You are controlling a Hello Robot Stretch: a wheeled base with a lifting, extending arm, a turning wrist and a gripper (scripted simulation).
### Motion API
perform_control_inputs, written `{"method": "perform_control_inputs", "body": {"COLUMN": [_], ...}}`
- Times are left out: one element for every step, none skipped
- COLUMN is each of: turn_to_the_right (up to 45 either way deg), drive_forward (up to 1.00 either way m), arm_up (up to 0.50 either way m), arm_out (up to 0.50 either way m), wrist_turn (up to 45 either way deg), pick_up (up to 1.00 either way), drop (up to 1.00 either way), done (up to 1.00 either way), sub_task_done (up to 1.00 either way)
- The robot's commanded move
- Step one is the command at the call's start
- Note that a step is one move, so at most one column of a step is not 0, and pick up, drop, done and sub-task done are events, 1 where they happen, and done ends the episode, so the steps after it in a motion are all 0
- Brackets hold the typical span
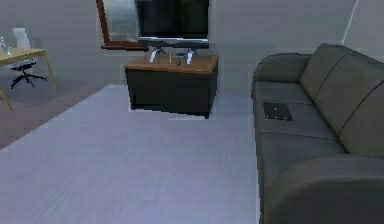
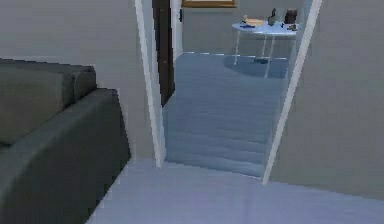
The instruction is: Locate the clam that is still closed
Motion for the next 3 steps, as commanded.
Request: {"method": "perform_control_inputs", "body": {"turn_to_the_right": [12.0,0.0,-39.0], "drive_forward": [0.00,0.30,0.00], "arm_up": [0.00,0.00,0.00], "arm_out": [0.00,0.00,0.00], "wrist_turn": [0.0,0.0,0.0], "pick_up": [0.00,0.00,0.00], "drop": [0.00,0.00,0.00], "done": [0.00,0.00,0.00], "sub_task_done": [0.00,0.00,0.00]}}
